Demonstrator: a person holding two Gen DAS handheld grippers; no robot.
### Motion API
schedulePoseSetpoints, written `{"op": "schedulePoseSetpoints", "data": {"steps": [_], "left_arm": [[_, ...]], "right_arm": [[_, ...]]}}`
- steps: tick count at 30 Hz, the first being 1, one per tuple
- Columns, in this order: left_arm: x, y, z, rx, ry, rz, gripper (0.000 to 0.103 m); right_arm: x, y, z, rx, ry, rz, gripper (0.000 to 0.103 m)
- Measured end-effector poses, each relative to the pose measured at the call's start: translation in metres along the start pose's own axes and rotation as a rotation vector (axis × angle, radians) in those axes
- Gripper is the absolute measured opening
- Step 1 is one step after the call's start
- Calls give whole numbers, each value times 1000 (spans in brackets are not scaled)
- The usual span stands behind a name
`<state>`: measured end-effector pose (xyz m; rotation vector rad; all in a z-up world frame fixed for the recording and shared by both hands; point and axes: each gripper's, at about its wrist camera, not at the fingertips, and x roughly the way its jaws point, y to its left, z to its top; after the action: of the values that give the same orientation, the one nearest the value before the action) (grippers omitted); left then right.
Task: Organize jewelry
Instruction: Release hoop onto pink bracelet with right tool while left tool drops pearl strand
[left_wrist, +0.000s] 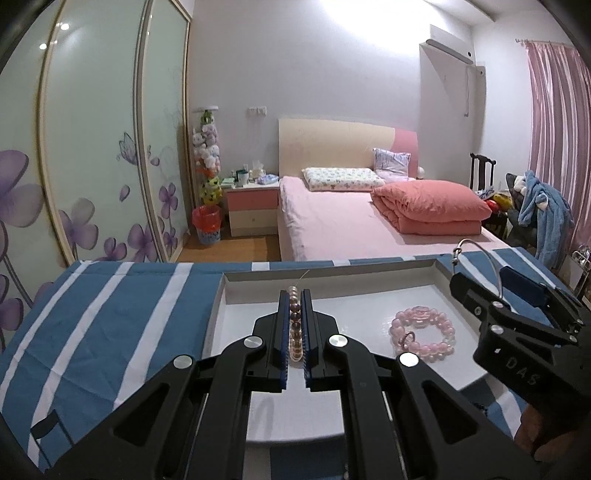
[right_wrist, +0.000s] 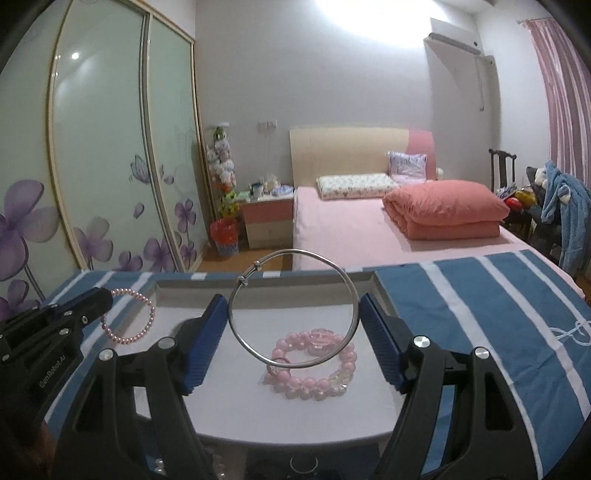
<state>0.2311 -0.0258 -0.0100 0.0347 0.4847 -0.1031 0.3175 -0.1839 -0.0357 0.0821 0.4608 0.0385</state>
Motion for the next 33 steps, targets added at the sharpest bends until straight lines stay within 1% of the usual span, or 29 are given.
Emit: {"op": "schedulePoseSetpoints", "data": {"steps": [5, 13, 16, 19, 22, 24, 26, 30, 32, 33], "left_arm": [[20, 0, 1, 2, 40, -15, 7], [40, 5, 0, -32, 100, -47, 7], [38, 15, 2, -61, 110, -51, 8], [31, 24, 4, -89, 103, -41, 15], [18, 36, 7, -117, 90, -39, 18], [5, 45, 7, -129, 75, -27, 22], [-5, 53, 5, -140, 68, -13, 30], [-26, 64, -6, -145, 75, -4, 33], [-36, 68, -15, -143, 83, 1, 40], [-40, 70, -21, -144, 89, 1, 42]], "right_arm": [[29, -1, -3, 14, 78, 10, 72], [54, 5, -13, 9, 183, 43, 74], [48, 2, -15, 18, 175, 39, 76], [37, -6, -12, 49, 157, 34, 76], [22, -12, -9, 59, 136, 35, 76], [9, -17, -10, 56, 126, 29, 76], [-3, -22, -13, 62, 123, 29, 75], [-25, -31, -21, 60, 137, 27, 71], [-33, -34, -27, 62, 155, 33, 68], [-36, -35, -30, 61, 166, 36, 65]]}}
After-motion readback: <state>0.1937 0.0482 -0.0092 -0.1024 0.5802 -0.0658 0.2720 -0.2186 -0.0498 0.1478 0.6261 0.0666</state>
